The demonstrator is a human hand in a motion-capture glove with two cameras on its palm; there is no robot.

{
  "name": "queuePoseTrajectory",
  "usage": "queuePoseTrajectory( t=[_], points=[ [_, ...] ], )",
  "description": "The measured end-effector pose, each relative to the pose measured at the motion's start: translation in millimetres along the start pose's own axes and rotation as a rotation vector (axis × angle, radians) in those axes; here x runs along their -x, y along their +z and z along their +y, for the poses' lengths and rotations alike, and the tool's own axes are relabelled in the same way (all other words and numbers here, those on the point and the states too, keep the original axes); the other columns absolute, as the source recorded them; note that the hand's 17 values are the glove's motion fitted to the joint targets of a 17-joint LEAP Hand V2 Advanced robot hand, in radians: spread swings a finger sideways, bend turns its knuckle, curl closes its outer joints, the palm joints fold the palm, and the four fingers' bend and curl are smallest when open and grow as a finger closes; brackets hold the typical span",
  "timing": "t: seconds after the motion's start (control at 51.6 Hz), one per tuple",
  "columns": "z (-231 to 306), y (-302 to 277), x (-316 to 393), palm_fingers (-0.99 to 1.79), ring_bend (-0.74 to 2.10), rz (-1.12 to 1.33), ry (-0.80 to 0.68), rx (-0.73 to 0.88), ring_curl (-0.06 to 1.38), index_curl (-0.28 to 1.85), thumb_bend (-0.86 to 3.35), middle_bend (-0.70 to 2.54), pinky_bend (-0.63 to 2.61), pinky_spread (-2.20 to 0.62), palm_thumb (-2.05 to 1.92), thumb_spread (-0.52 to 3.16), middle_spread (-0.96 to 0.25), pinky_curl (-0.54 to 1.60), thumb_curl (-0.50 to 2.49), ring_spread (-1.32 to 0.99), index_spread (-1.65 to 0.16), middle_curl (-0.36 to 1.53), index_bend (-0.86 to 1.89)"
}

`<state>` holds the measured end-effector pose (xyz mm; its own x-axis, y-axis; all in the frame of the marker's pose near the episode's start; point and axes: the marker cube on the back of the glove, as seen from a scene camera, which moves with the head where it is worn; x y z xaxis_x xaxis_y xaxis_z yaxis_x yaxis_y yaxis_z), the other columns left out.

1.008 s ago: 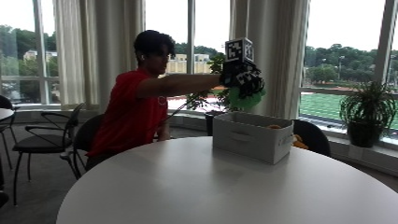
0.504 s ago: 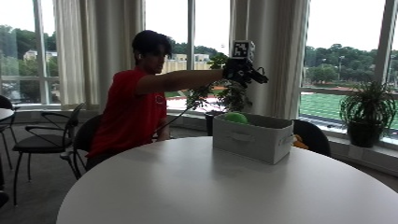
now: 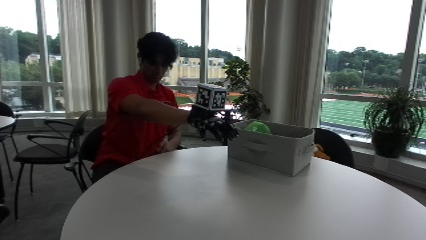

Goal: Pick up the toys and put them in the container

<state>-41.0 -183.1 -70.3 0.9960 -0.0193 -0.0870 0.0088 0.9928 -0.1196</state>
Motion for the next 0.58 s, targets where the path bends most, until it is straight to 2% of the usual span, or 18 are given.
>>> queuePoseTrajectory(
  t=[0.097, 0.329, 0.581],
  points=[
    [0, 3, -2, 0.0, 0.56, 0.004, 0.014, -0.01, 0.26, 0.42, -0.04, 0.19, 1.17, 0.1, -0.04, 1.12, -0.12, 0.33, 0.35, 0.0, -0.4, 0.55, 0.19],
    [46, -16, -67, 0.04, 0.53, -0.044, 0.053, -0.066, 0.25, 0.43, -0.03, 0.19, 1.12, 0.1, -0.02, 1.14, -0.12, 0.31, 0.33, 0.0, -0.42, 0.51, 0.2],
    [75, -10, -85, 0.06, 0.51, -0.12, 0.091, -0.063, 0.24, 0.43, -0.03, 0.19, 1.09, 0.1, -0.02, 1.15, -0.11, 0.3, 0.32, 0.0, -0.42, 0.48, 0.19]
  ],
)
